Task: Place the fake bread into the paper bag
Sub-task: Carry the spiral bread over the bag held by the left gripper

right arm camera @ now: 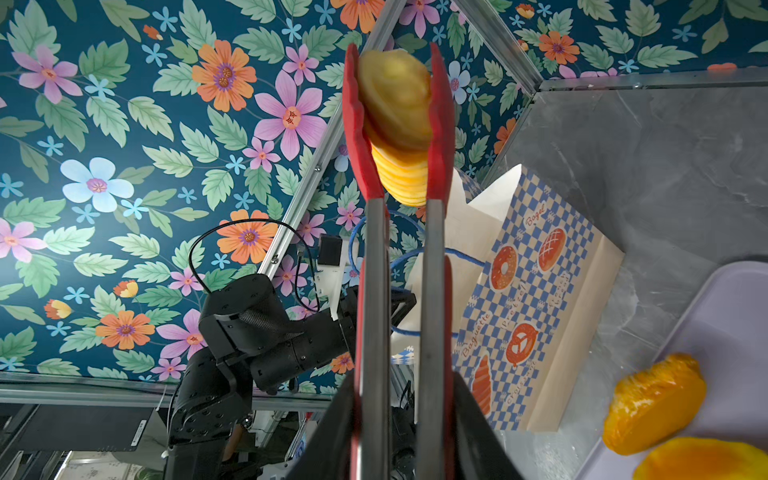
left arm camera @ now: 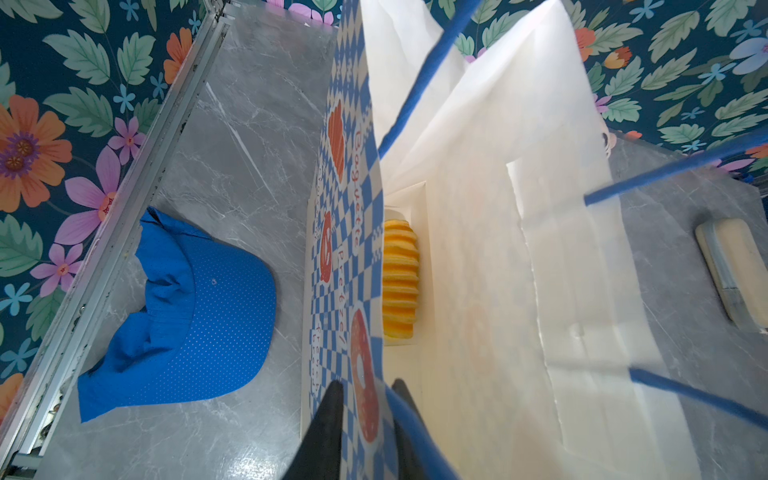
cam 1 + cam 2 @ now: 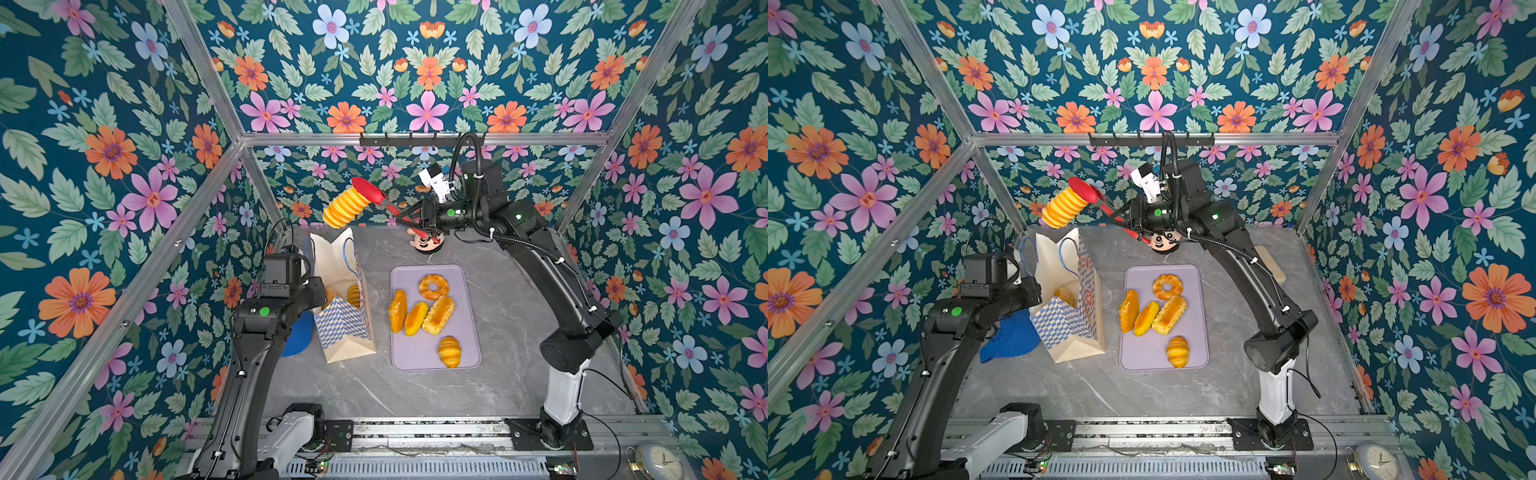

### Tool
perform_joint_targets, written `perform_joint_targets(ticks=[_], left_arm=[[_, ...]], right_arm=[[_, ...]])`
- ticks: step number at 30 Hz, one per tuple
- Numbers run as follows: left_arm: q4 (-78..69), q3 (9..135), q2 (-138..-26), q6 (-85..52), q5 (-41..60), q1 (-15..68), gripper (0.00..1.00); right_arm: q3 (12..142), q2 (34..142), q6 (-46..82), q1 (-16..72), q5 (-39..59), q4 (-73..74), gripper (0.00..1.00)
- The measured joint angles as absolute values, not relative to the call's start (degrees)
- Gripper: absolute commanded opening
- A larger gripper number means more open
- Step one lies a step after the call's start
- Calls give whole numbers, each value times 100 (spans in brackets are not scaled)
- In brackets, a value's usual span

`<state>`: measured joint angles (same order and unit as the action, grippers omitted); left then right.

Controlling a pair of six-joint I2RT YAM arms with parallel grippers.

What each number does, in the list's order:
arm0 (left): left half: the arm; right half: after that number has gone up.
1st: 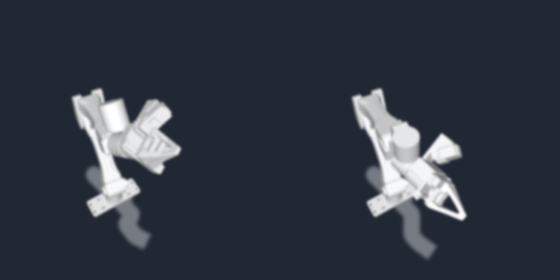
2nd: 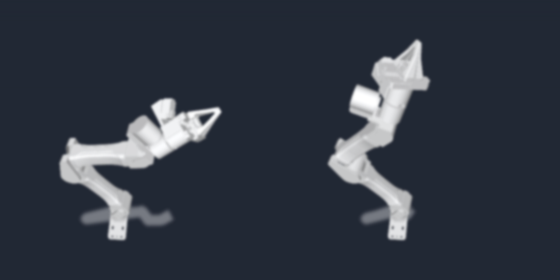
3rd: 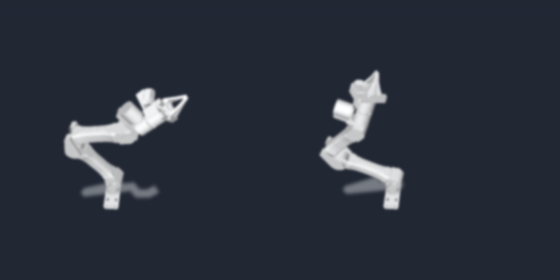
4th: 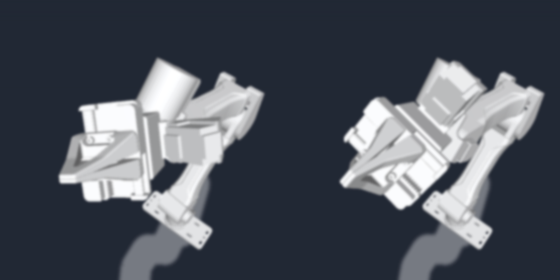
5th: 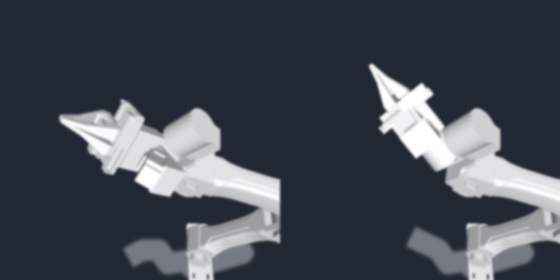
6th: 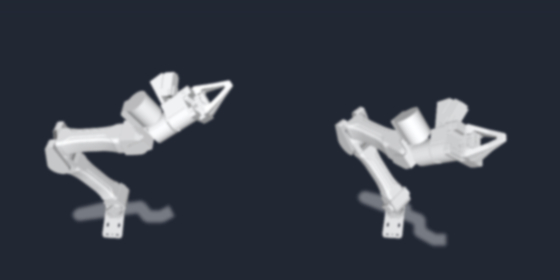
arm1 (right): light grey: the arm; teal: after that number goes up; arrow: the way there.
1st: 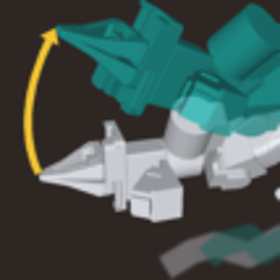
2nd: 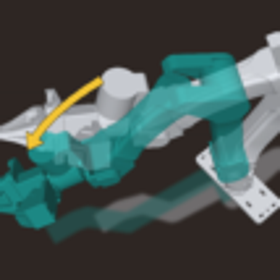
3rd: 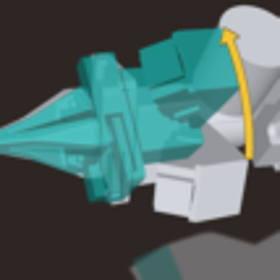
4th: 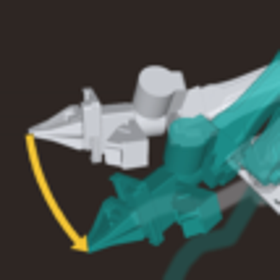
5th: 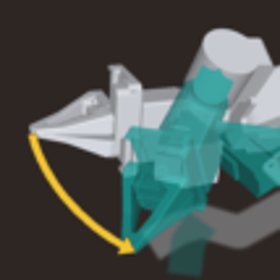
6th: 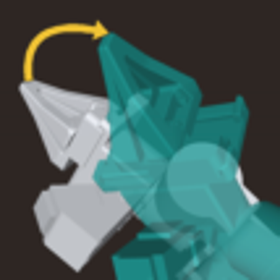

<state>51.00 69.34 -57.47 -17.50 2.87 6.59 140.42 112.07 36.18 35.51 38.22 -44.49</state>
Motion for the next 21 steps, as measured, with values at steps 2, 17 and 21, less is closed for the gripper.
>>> perform_joint_targets(ticks=[2, 17, 21], left_arm=[[5100, 6919, -5741, -1761, 287, 659, 23], [5098, 6886, -5730, -1761, 305, 659, 23], [5098, 6882, -5732, -1761, 307, 659, 23]], right_arm=[[14355, 11413, 3553, 3603, 3830, -4646, 33], [14763, 11817, 2891, 3682, 3688, -5616, 33], [14857, 11869, 2689, 3730, 3688, -5756, 33]])
